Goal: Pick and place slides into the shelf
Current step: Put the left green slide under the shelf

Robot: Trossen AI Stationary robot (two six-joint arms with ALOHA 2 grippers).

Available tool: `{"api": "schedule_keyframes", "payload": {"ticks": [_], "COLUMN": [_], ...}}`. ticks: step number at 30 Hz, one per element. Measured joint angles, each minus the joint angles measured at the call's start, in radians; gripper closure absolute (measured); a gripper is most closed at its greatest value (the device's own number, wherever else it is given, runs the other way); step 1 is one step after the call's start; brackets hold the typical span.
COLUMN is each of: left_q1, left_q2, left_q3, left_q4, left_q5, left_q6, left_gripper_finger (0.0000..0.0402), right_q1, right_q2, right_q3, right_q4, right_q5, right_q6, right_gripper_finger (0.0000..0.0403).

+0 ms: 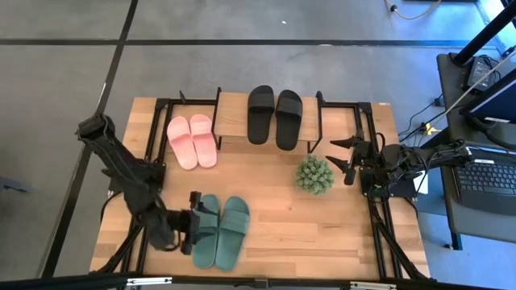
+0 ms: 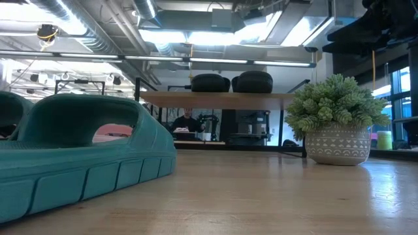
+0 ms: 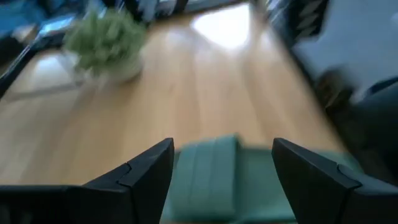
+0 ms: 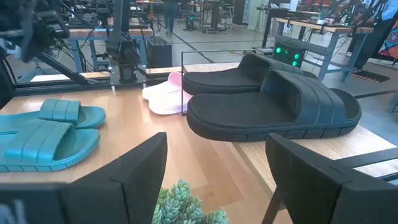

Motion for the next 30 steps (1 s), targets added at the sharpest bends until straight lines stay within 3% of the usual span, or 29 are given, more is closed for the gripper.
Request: {"api": "schedule_keyframes", "payload": {"ticks": [6,12,17,22,30], "left_q1": [0.012,0.0,-0.01,-0.009,0.01], "left_q2": [0.211,0.341,0.385,0.423,0.433], "left_q3": [0.162,0.219,0.231,0.231,0.231], "left_q4": [-0.348,-0.371,-0.4,-0.537,-0.687], "left_q5": [0.025,0.111,0.17,0.19,0.208], "left_q6": [-0.297,-0.405,-0.504,-0.65,-0.675], "left_gripper_finger": [0.0138,0.0138,0.0138,0.0138,0.0138], "right_q1": [0.0,0.0,0.0,0.0,0.0], "right_q2": [0.0,0.002,0.001,0.001,0.001], "right_q3": [-0.012,-0.027,-0.027,-0.027,-0.027], "right_q4": [-0.004,-0.018,-0.018,-0.021,-0.023], "right_q5": [0.0,0.0,0.0,0.0,0.0], "right_q6": [-0.001,0.002,0.001,0.0,-0.001], "right_gripper_finger": [0.013,0.013,0.013,0.013,0.013]}}
